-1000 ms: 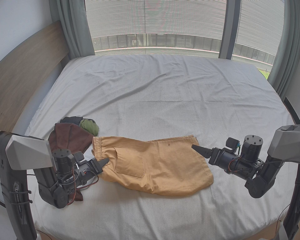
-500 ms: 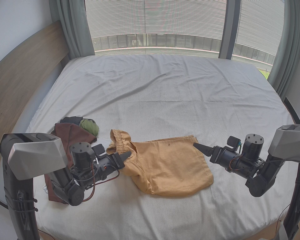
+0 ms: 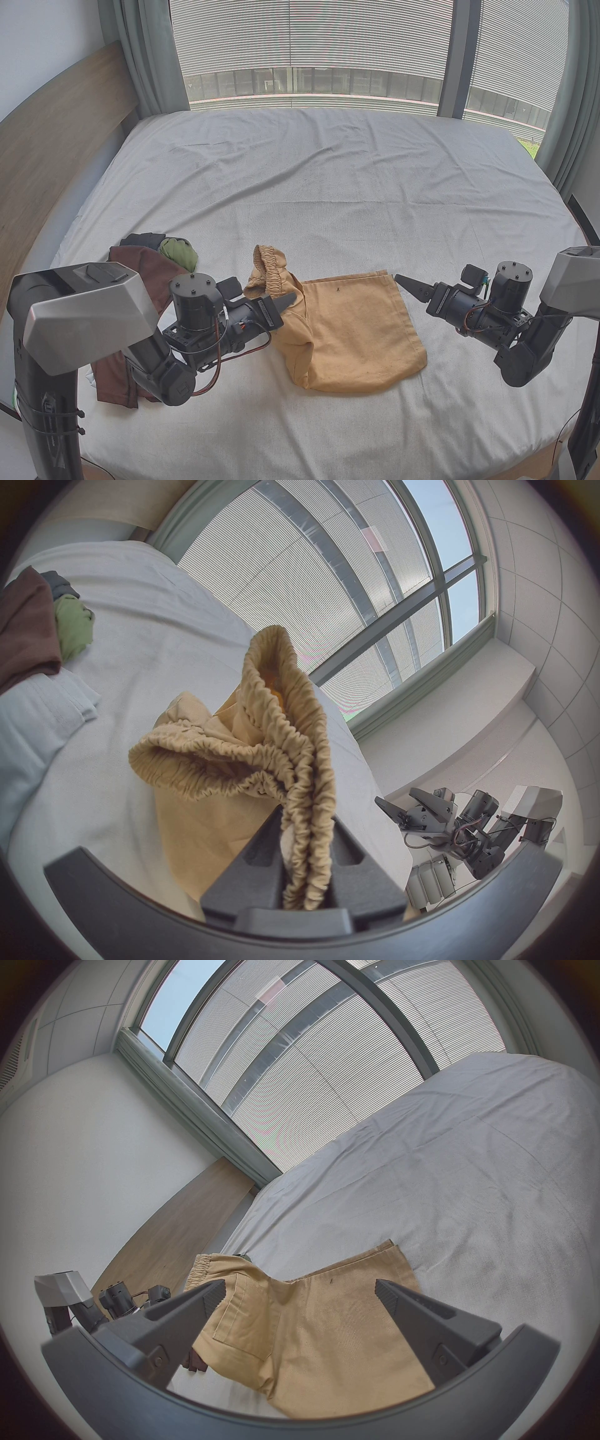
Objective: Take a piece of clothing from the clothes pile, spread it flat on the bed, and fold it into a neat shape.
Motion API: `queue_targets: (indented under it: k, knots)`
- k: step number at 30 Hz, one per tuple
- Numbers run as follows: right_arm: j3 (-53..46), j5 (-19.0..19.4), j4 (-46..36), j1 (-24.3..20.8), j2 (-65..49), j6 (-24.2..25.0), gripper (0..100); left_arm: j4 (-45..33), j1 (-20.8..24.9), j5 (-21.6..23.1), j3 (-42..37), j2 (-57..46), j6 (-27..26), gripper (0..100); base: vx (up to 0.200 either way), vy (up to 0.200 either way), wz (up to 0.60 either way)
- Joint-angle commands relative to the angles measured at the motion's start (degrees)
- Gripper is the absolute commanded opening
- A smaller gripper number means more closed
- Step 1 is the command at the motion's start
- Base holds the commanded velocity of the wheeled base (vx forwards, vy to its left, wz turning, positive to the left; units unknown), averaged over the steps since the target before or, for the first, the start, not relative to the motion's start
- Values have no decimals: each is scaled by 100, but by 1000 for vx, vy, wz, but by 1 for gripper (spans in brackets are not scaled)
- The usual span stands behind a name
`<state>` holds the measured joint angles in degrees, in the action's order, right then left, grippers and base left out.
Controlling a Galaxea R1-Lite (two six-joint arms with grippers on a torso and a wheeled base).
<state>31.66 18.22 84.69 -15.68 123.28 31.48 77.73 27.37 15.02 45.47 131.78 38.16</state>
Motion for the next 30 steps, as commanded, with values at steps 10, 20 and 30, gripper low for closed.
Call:
queue_targets:
  k: [10, 20, 30]
  knots:
    - [112, -12, -14, 205, 47, 8, 100, -364, 401, -43, 753, 225, 227, 0, 0, 0, 0]
    - [218, -12, -49, 346, 55, 16, 100, -671, 629, -43, 1306, 515, 227, 0, 0, 0, 0]
    - [359, -12, -84, 513, 55, 16, 100, -873, 981, -52, 1843, 893, 306, 0, 0, 0, 0]
